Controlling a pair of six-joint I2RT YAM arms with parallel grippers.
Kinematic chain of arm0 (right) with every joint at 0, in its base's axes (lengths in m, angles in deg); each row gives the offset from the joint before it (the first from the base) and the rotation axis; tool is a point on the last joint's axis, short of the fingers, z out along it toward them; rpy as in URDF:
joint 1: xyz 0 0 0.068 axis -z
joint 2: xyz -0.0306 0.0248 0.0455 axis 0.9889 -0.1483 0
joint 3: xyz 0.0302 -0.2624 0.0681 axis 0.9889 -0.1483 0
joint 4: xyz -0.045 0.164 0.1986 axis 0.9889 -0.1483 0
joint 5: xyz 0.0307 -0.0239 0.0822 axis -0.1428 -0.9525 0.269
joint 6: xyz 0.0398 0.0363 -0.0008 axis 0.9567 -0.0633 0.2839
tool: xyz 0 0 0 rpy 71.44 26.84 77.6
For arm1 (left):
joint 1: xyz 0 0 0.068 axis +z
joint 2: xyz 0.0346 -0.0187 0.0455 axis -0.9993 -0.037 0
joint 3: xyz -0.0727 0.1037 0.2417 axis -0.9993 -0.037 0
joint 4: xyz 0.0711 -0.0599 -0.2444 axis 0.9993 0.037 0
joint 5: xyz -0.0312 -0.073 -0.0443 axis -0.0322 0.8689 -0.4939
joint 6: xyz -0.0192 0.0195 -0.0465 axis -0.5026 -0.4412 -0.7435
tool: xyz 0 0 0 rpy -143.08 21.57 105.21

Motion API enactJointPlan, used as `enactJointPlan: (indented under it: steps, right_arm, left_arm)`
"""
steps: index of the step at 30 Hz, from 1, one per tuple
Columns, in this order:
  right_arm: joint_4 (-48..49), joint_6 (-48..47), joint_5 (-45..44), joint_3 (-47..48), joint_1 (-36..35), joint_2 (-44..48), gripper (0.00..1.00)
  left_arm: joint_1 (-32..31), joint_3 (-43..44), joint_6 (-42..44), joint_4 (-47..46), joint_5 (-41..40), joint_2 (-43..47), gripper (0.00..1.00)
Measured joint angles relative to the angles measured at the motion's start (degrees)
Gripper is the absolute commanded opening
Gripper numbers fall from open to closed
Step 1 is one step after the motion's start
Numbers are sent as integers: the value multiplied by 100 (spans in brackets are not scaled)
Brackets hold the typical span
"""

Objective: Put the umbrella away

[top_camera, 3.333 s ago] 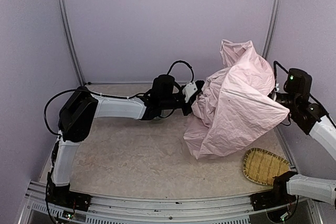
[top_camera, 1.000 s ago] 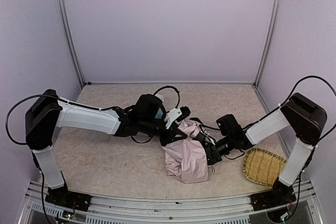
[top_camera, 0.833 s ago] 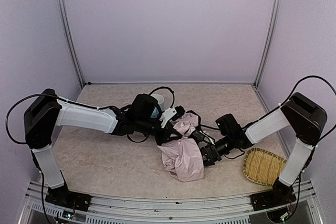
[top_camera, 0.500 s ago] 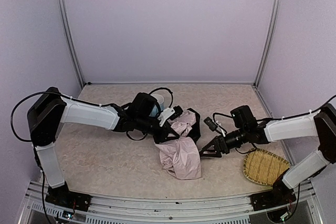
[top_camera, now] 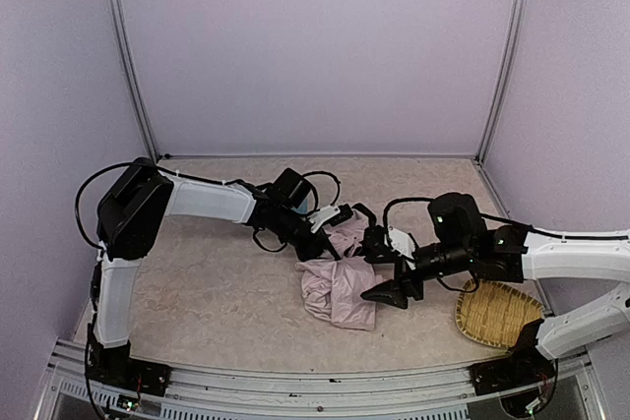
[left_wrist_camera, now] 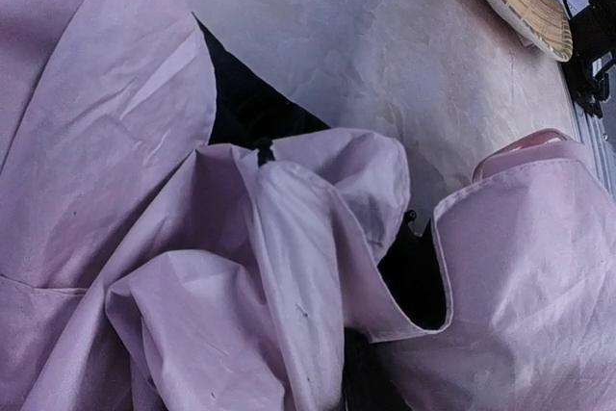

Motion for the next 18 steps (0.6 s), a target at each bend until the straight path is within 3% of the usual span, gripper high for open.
enactJointPlan:
  steps: [3, 8, 12, 15, 18]
  right_arm:
    - [-44, -697, -389, 284, -258, -621, 89]
    - [-72, -1687, -918, 905, -496, -1956, 87]
    - [-358, -2164, -1169, 1847, -522, -3217, 65]
    - [-807, -2221, -1143, 2553, -463, -3952, 53]
    - [-1080, -2065, -964, 2820, -409, -4260, 39]
  left_arm:
    - [90, 155, 81, 203, 210, -155, 24]
    - [140, 400, 271, 562, 431, -304, 28]
    - [151, 619, 442, 841, 566, -446, 36]
    - [179, 625, 544, 916, 597, -472, 55]
    - [240, 601, 481, 852, 719, -461, 68]
